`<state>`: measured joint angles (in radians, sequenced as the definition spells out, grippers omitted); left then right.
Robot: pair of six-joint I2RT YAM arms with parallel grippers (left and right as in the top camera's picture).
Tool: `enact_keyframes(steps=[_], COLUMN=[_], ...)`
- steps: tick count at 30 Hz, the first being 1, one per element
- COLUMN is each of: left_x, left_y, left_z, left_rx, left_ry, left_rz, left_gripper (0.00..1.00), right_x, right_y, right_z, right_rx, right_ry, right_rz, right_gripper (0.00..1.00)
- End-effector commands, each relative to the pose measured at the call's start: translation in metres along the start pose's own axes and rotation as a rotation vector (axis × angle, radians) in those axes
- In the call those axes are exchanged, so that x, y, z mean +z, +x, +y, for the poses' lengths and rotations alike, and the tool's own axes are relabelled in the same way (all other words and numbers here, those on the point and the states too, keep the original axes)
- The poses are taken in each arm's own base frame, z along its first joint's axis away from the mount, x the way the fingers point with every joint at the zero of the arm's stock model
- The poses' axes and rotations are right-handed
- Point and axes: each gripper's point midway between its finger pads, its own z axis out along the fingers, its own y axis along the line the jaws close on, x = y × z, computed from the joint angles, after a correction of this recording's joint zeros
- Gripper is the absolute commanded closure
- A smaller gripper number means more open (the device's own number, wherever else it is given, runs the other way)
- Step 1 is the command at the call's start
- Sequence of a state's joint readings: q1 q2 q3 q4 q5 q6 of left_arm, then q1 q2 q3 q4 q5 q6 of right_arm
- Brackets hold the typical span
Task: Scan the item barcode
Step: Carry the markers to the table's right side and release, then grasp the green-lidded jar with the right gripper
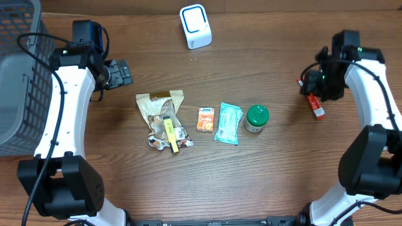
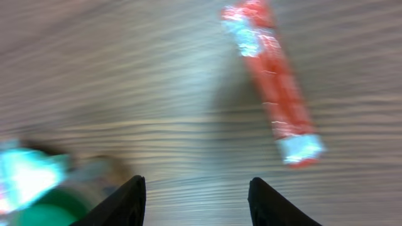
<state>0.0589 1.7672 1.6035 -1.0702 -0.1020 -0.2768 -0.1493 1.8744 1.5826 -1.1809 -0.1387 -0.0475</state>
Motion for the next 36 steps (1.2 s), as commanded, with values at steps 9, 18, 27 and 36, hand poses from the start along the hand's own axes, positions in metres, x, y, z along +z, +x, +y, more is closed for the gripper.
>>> enact_keyframes(steps=[9, 18, 27, 36], left_x=[-0.01, -0.01, -0.01, -0.01], left_y=[-0.006, -0.006, -0.006, -0.006], left_z=[-0.003, -0.003, -0.003, -0.003], left_rx=[0.026, 0.026, 0.026, 0.026], left_ry=[0.006, 0.006, 0.006, 0.006], left_rz=[-0.031, -0.031, -0.031, -0.031], left_gripper=[0.01, 0.0, 0.0, 0.0], right_x=[0.003, 0.016, 0.043, 0.068], right_y=[0.024, 0.044, 0.067, 0.081], right_z=[0.08, 0.105, 0.119, 0.119], right_rx=[0.122, 0.064, 0.029, 0.02], right_ry=[-0.112, 0.071, 0.076, 0.083], right_rz=[0.086, 0.075, 0.109, 0.116], right_gripper=[0.4, 0.31, 0.25, 0.25])
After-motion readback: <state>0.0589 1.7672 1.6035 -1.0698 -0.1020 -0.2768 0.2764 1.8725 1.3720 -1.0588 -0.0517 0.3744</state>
